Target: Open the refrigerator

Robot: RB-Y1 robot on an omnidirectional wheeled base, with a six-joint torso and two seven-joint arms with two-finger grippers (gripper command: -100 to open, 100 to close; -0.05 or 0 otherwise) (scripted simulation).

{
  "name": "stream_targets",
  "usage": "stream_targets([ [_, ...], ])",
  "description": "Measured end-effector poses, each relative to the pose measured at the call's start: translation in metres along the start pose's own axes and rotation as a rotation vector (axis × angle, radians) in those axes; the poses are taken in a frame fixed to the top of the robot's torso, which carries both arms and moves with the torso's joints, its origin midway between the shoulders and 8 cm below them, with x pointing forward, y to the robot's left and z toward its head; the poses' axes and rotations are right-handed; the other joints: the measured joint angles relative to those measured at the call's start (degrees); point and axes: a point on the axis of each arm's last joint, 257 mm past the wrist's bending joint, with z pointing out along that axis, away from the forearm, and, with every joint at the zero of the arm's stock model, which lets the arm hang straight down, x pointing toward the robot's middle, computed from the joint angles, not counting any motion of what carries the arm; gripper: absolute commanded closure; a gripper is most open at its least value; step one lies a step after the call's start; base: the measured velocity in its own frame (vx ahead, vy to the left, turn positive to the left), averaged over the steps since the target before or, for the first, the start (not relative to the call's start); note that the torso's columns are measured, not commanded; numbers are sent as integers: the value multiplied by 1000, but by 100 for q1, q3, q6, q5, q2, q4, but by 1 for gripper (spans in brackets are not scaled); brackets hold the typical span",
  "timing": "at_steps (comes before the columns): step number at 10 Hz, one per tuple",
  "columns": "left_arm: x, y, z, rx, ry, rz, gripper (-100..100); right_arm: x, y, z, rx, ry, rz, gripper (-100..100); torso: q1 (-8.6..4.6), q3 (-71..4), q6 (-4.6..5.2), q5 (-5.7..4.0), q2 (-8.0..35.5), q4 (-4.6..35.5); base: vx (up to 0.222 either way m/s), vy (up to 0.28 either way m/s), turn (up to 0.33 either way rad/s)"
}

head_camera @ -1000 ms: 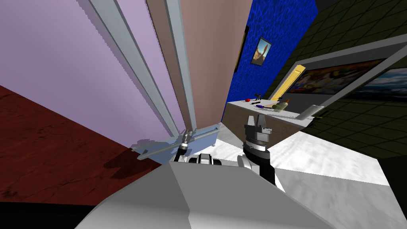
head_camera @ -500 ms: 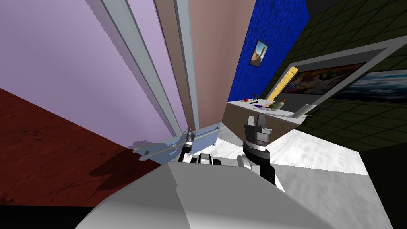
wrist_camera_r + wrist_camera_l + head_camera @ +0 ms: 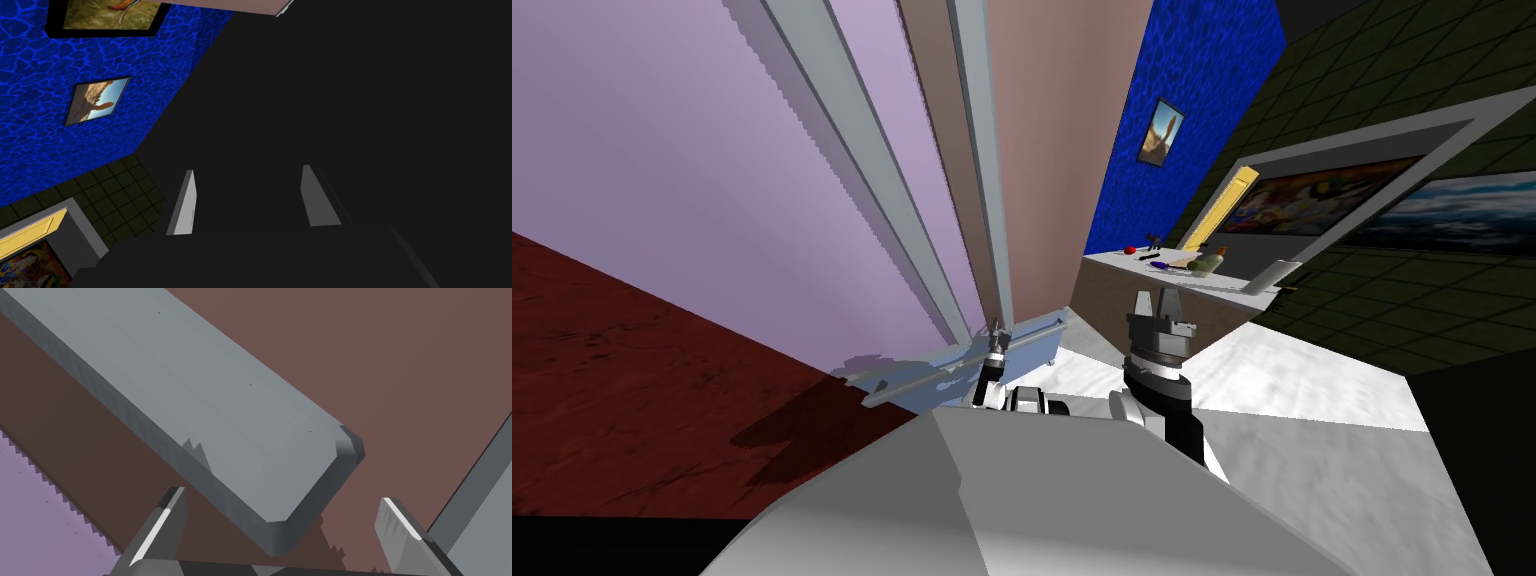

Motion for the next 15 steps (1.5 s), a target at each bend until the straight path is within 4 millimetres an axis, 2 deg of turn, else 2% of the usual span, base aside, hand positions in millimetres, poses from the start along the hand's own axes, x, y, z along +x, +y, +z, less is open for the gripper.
stream_targets([
  [4,-30,-21,13,-12,-6,3,-100,0,0,0,0,0,0,0,-12,-19,18,-9,-28,18,0,-87,19],
  [5,-33,-21,12,-15,-10,3,100,0,0,0,0,0,0,0,2,-19,19,-2,-27,7,-8,49,0],
  [8,-8,-7,7,1,-1,-1,100,0,0,0,0,0,0,0,9,-14,9,7,-25,-13,4,103,-32],
  [9,-6,-6,6,1,2,-1,100,0,0,0,0,0,0,0,-12,-8,-3,-3,-14,-4,-12,-187,212],
  [10,-14,-10,7,12,-18,6,100,0,0,0,0,0,0,0,-77,2,-9,-20,3,-1,-47,-269,213],
  [11,-20,-17,6,25,-33,14,100,0,0,0,0,0,0,0,-87,15,21,-19,22,-5,-92,-248,156],
  [15,-49,-34,-2,46,-110,46,100,0,0,0,0,0,1,0,-48,-12,34,-15,-16,12,-91,-320,187],
])
